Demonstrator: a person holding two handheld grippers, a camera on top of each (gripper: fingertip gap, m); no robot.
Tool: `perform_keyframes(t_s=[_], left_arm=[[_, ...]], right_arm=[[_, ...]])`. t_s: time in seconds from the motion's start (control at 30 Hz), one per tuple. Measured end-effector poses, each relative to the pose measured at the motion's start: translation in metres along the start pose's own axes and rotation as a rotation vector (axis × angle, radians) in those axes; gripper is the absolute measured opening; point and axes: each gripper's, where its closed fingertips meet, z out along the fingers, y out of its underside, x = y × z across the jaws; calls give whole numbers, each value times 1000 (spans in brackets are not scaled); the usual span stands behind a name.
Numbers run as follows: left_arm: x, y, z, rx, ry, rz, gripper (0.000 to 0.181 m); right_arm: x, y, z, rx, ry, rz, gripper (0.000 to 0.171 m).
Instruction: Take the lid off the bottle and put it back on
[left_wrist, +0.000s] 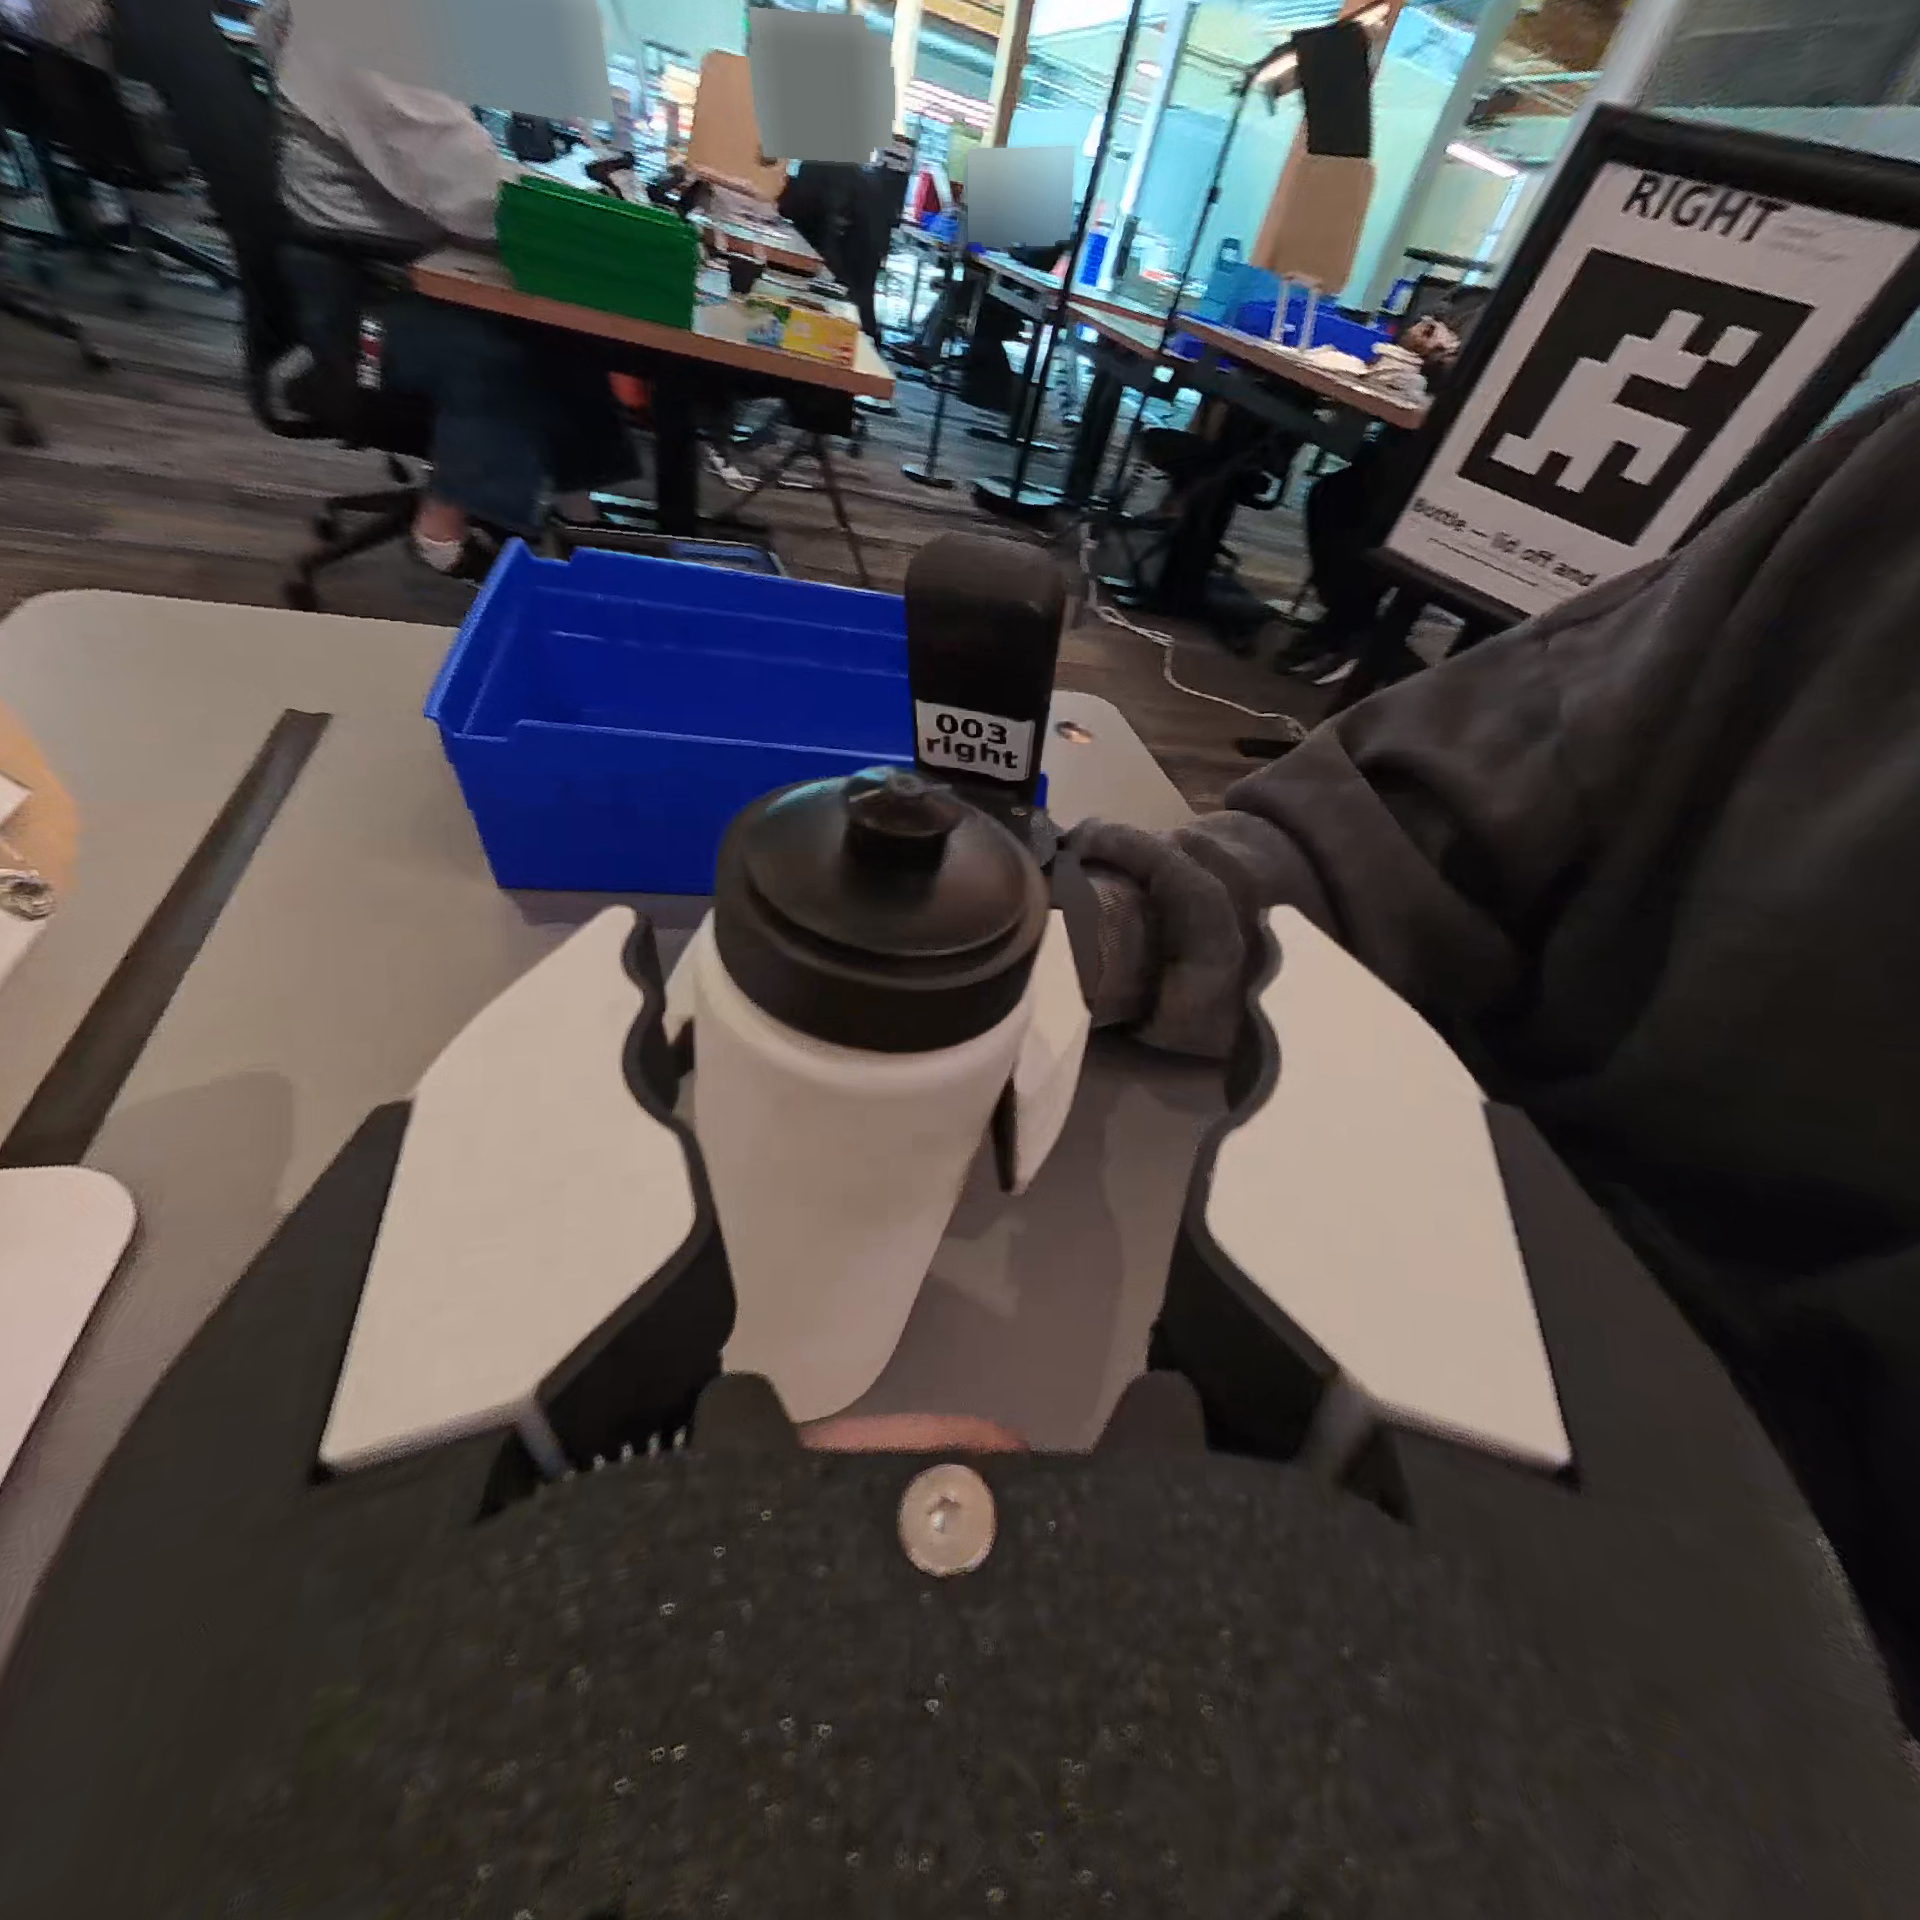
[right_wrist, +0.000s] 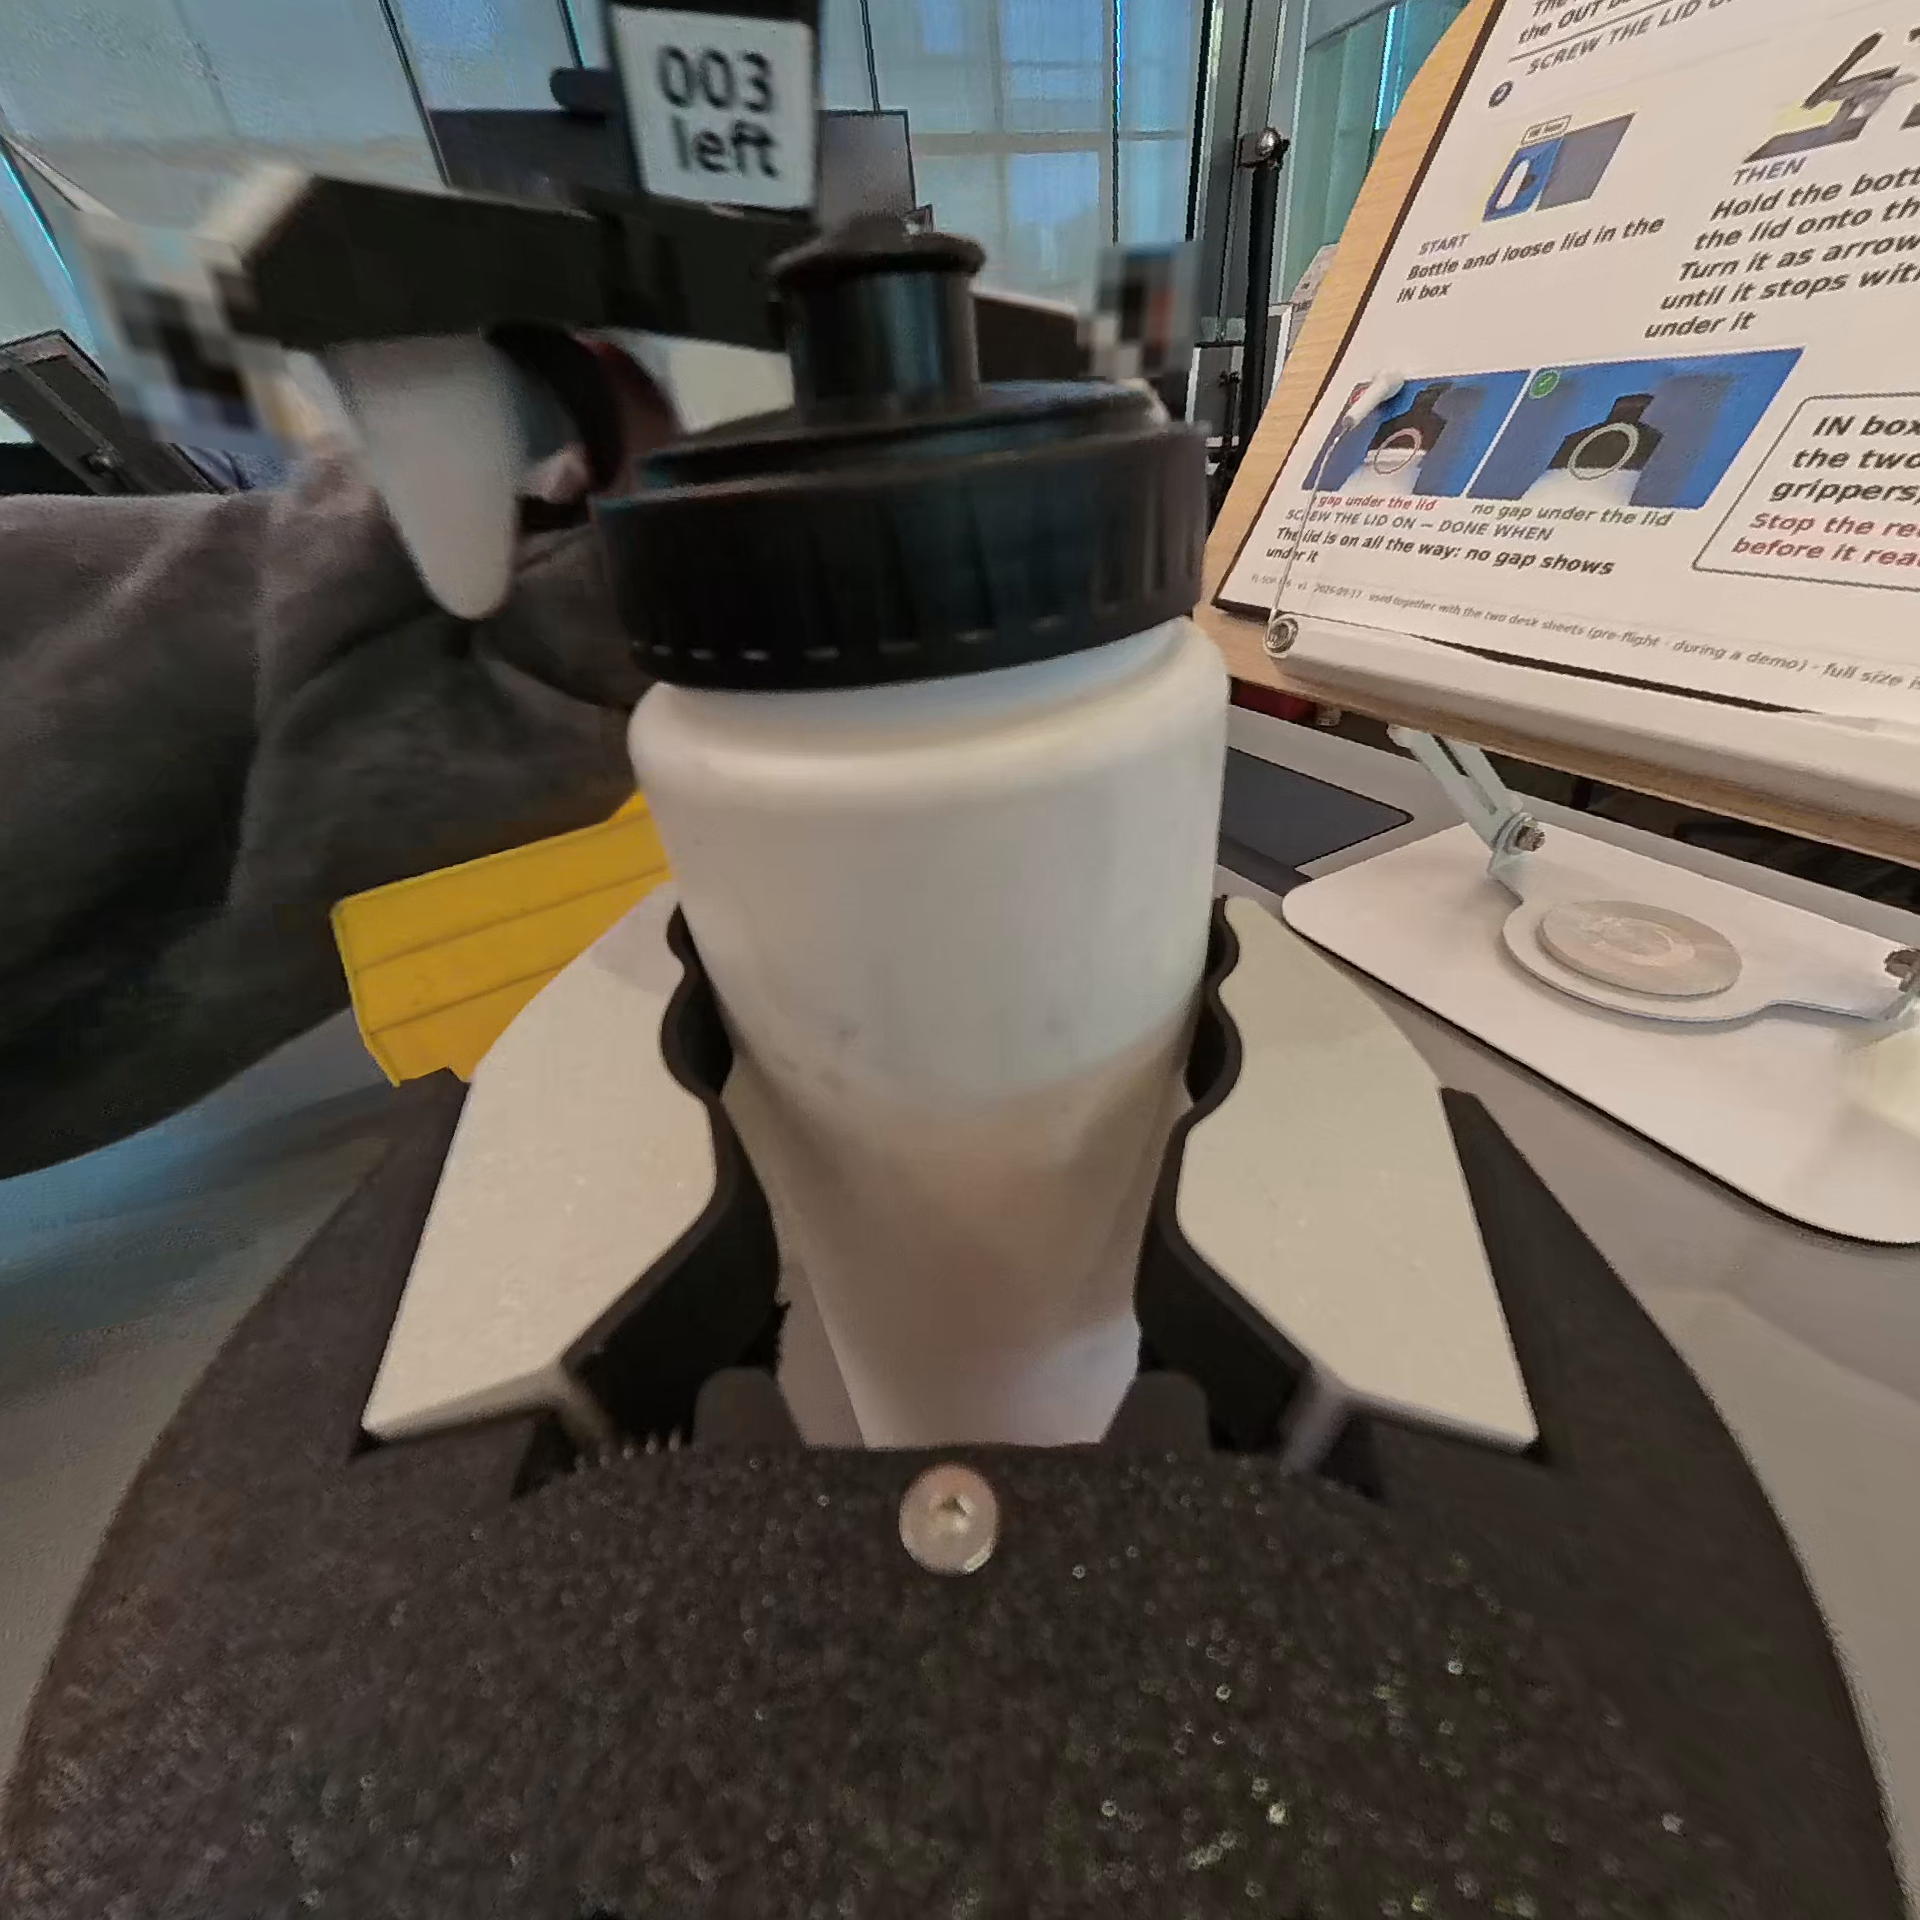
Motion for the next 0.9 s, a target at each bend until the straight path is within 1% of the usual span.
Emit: perform_keyframes(t_s=[0.07, 0.13, 0.17, 0.23, 0.3, 0.4, 0.53, 0.63, 0.9], left_arm=[[-9, 3, 5, 0, 60, -23, 103], [-15, 9, 12, -18, 99, -18, 98], [-16, 11, 16, -26, 115, 3, 93], [-13, 11, 19, -3, 158, 59, 72], [-12, 11, 19, 15, 149, 85, 71], [-14, 10, 19, 36, 58, 90, 70], [-17, 10, 19, 41, -188, 52, 70], [-18, 10, 20, 61, -423, 14, 70], [-23, 9, 17, 188, -1076, -86, 69]], right_arm=[[0, 0, 0, 0, -4, 6, 88], [0, 0, 1, 1, -6, 10, 88], [0, 0, 1, 1, -7, 12, 88], [1, 0, 1, 0, -9, 13, 88], [0, 0, 1, 0, -11, 12, 88], [0, 1, 0, -2, -9, 11, 88], [1, 0, 0, 0, 10, 10, 88], [2, 0, 0, 1, 26, 4, 88], [3, 0, 0, 1, 47, -1, 88]])
